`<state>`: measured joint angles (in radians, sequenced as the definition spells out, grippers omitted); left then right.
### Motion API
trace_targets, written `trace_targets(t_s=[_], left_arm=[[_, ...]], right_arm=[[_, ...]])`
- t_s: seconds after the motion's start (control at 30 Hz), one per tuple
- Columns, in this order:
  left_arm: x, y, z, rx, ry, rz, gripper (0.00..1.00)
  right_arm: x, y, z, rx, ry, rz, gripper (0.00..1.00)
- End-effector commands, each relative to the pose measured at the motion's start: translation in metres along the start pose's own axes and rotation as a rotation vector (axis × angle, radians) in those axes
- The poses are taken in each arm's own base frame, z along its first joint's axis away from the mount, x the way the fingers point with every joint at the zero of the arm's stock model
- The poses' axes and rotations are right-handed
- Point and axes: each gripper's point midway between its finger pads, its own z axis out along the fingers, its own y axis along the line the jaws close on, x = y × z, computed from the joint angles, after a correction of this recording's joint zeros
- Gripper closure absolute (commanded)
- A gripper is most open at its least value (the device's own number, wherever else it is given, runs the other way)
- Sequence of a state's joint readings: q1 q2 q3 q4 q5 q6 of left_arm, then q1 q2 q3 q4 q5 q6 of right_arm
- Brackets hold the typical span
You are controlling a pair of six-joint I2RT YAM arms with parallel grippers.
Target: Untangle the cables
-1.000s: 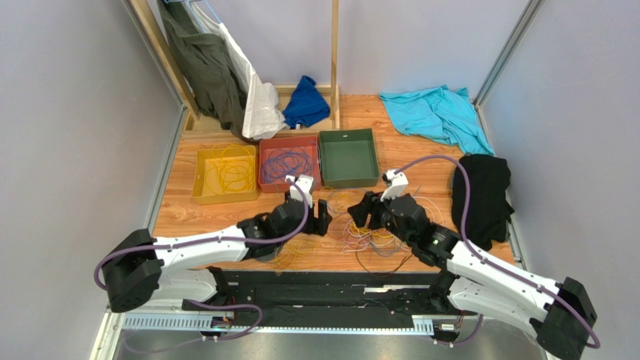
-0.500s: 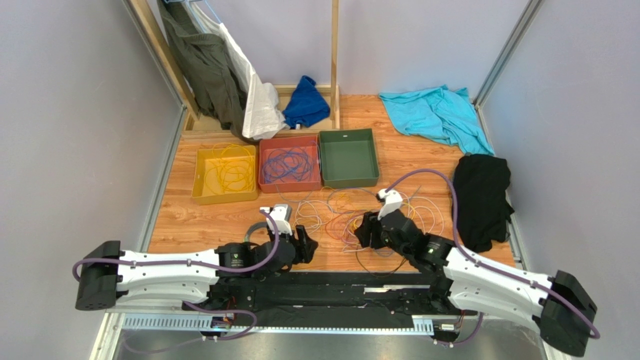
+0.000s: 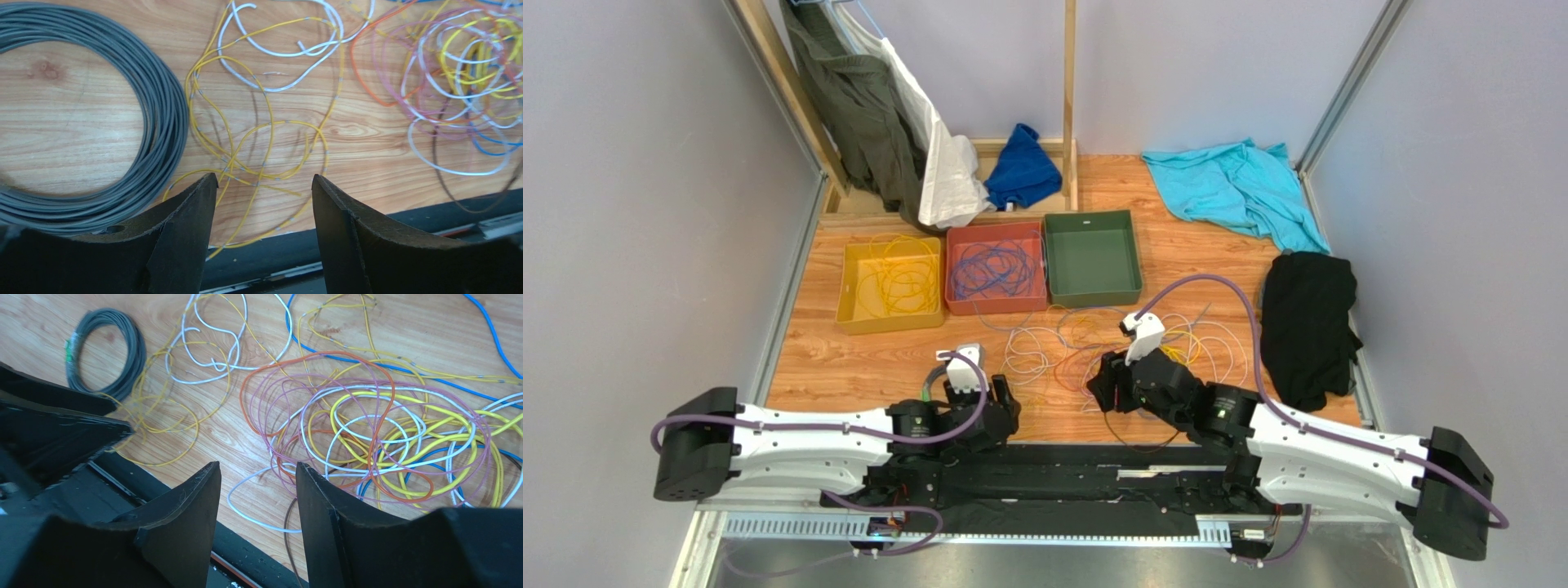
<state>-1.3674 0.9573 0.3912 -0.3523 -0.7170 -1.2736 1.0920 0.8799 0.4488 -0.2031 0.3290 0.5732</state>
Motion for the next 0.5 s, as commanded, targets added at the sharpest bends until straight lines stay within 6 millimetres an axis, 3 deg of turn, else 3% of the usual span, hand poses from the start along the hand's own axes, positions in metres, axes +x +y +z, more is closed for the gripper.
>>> trace_targets(t_s=[0.0,0.17,0.3,0.4,0.43,0.47], left_arm=[[0.011,0.005,0.01,-0.042,0.009,-0.003,0.33],[0.025,-0.01,0.021,-0.023,0.046,0.012,0.35],[0.038,-0.011,0.031,-0.058,0.082,0.068,0.36],[0.041,-0.016,0.034,-0.055,0.095,0.074,0.54],[0.04,-0.018,0.033,-0.055,0.096,0.074,0.75],[0.038,-0.02,0.031,-0.051,0.094,0.076,0.86]], right_arm=[[-0.012,0.0,-0.011,-0.002,-0.048,0.026,0.48],[-0.011,-0.003,-0.014,-0.002,-0.053,0.031,0.48],[-0.007,-0.005,-0.014,0.003,-0.045,0.031,0.48],[-0.008,-0.008,-0.015,0.011,-0.052,0.032,0.48],[-0.008,-0.008,-0.016,0.01,-0.055,0.033,0.48],[-0.009,-0.009,-0.017,0.013,-0.059,0.033,0.48]])
